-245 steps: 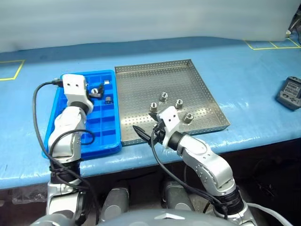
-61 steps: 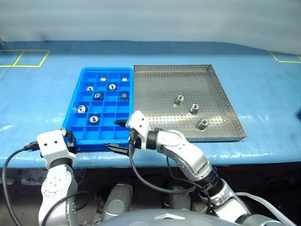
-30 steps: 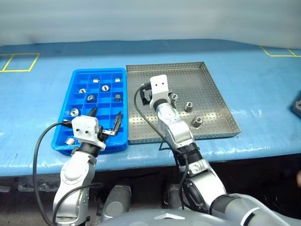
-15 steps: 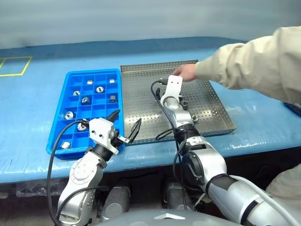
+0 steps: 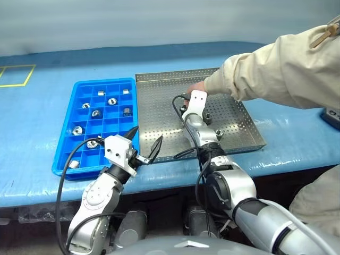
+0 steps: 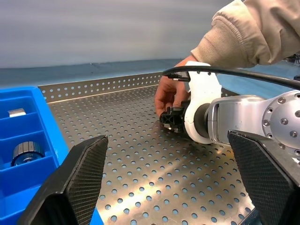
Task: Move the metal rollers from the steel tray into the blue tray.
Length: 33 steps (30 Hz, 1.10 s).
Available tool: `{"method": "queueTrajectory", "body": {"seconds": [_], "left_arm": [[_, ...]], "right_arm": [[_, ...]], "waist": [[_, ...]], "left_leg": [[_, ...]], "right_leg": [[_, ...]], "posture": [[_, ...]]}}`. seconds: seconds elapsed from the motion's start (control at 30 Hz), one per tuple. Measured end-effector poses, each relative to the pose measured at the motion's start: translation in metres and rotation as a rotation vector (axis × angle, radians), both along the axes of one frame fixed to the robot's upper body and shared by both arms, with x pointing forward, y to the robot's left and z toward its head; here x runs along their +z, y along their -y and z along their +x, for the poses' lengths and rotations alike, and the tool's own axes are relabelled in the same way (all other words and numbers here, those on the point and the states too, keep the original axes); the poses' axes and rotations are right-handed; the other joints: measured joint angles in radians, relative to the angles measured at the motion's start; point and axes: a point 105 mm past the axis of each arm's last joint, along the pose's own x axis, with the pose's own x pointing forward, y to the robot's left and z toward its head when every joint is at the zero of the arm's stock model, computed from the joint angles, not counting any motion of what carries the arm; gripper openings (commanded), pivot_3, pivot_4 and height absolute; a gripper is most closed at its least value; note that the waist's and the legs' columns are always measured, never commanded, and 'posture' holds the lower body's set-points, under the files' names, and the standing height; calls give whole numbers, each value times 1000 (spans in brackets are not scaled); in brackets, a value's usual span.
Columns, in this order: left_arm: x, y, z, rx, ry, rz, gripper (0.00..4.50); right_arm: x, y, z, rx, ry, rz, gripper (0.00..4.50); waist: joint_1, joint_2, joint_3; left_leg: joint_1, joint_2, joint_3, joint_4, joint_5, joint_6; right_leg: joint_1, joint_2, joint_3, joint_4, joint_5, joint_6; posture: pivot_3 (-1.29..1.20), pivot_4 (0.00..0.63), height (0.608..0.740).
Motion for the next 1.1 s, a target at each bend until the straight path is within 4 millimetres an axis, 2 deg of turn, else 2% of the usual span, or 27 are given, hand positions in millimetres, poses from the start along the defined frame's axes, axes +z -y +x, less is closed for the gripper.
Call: {"method": "queueTrajectory", "body": {"seconds": [0.13,0.3,0.4,0.63,0.73,0.9,0.97,1.1], "left_arm": [[0,-1,0,5,0,5,4500],[-1,-1,0,7,-1,4,4500],[0,-1,0,7,0,4,4500],[0,-1,1,8,3,4,4500],[2,-2,1,24,10,-11,4500],[5,-22,4,142,32,-37,4500],[5,-33,3,200,38,-35,4500],[4,-54,0,315,44,-22,4500]], "right_arm": [[6,-5,-5,49,17,-5,1724],[40,-19,-11,143,123,-10,1724],[52,-28,-14,186,161,-25,1724],[43,-31,-20,220,130,-24,1724],[48,-54,-29,370,141,25,1724],[77,-107,-58,686,237,66,1724],[81,-117,-65,743,254,70,1724],[77,-130,-73,817,241,63,1724]], "waist": [[-1,1,1],[0,2,1],[2,2,1],[8,2,1],[3,2,1],[9,2,1],[21,2,1],[44,2,1]], "left_leg": [[0,0,0,0,0,0],[-1,0,0,0,0,0],[-1,0,0,0,0,0],[-1,0,0,0,0,0],[-1,0,0,-1,0,0],[-1,1,-2,-1,0,0],[-1,1,-2,-1,0,0],[-1,1,-2,0,0,0]], "right_leg": [[0,0,0,0,0,0],[-1,0,0,0,0,0],[-1,0,0,0,0,0],[-1,0,0,0,0,0],[-1,0,0,0,0,0],[-1,1,-1,0,-1,-1],[-1,1,-1,0,-1,-1],[-1,0,-2,0,-1,-1]], "posture": [[205,150,740],[207,150,740],[206,150,740],[213,150,740],[225,150,740],[282,150,740],[307,150,740],[363,150,740]]}}
